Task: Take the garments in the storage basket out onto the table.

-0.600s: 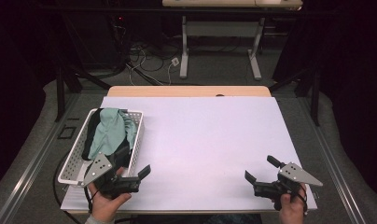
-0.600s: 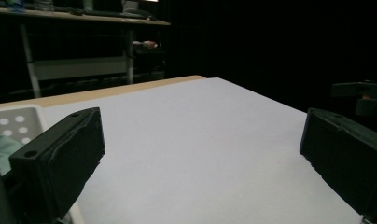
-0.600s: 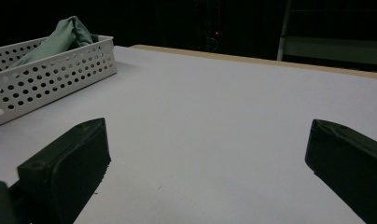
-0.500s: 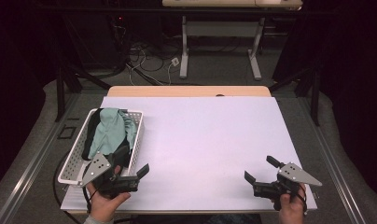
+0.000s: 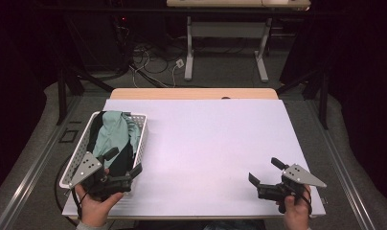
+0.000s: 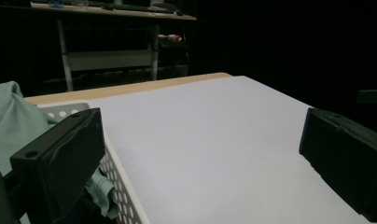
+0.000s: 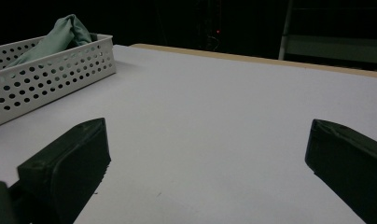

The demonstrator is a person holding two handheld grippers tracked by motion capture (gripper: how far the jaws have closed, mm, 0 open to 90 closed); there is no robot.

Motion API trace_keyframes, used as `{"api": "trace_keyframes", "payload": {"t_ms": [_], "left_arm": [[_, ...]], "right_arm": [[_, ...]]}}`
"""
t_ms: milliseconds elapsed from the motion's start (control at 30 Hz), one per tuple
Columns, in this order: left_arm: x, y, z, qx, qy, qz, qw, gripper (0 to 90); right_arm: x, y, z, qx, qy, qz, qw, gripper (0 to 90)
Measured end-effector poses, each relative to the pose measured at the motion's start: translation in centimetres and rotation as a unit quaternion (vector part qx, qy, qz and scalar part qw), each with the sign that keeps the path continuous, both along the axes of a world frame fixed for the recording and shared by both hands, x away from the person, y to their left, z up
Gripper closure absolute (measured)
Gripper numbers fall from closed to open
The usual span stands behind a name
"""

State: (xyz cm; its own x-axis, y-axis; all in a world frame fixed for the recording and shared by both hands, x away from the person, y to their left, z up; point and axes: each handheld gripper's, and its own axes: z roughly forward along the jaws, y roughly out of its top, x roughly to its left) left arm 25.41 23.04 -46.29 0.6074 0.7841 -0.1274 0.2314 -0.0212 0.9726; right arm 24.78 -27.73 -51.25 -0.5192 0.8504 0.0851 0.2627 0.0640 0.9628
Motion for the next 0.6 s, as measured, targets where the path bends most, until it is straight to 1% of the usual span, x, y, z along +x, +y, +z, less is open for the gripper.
{"api": "trace_keyframes", "payload": {"t_ms": [67, 133, 167, 267, 333, 367, 400, 433, 467, 500, 533, 567, 600], "left_arm": [[0.2, 0.2, 0.3, 0.001, 0.002, 0.004, 1.0, 0.3], [0.4, 0.4, 0.5, 0.002, 0.003, 0.006, 1.0, 0.3], [0.6, 0.5, 0.8, 0.006, 0.003, 0.013, 0.9999, 0.3], [1.0, 0.7, 1.1, 0.007, 0.005, 0.019, 0.9998, 0.3], [1.4, 0.9, 1.3, 0.003, 0.012, 0.024, 0.9996, 0.3], [1.8, 1.0, 1.4, -0.003, 0.02, 0.028, 0.9994, 0.3], [1.8, 1.0, 1.4, -0.003, 0.02, 0.028, 0.9994, 0.4], [2.1, 1.2, 1.5, 0.0, 0.022, 0.03, 0.9993, 0.4], [2.3, 1.3, 1.6, 0.001, 0.021, 0.032, 0.9993, 0.4], [2.8, 1.6, 1.8, 0.0, 0.026, 0.038, 0.9989, 0.4], [2.8, 1.6, 1.8, 0.0, 0.026, 0.038, 0.9989, 0.4], [3.4, 1.9, 1.9, -0.001, 0.034, 0.044, 0.9985, 0.4], [3.6, 2.0, 2.0, 0.001, 0.037, 0.046, 0.9982, 0.5]], "right_arm": [[0.0, 0.2, -0.1, 0.0, 0.002, 0.009, 1.0, 0.0], [0.1, 0.2, -0.1, -0.003, -0.001, 0.011, 0.9999, 0.0], [0.2, 0.3, -0.1, -0.007, 0.0, 0.013, 0.9999, 0.0], [0.3, 0.4, -0.2, -0.008, -0.002, 0.014, 0.9999, 0.0], [0.4, 0.6, -0.4, -0.008, 0.003, 0.019, 0.9998, 0.0], [0.5, 0.6, -0.4, -0.01, 0.002, 0.021, 0.9997, 0.0], [0.5, 0.6, -0.4, -0.01, 0.002, 0.021, 0.9997, 0.0], [0.5, 0.7, -0.4, -0.009, 0.006, 0.022, 0.9997, 0.0], [0.5, 0.7, -0.4, -0.009, 0.006, 0.022, 0.9997, 0.0], [0.5, 0.8, -0.4, -0.01, 0.004, 0.024, 0.9997, 0.0], [0.5, 0.9, -0.5, -0.009, 0.003, 0.024, 0.9997, 0.0], [0.5, 0.9, -0.5, -0.009, 0.003, 0.024, 0.9997, 0.0], [0.5, 0.9, -0.5, -0.011, 0.004, 0.025, 0.9996, 0.0]]}}
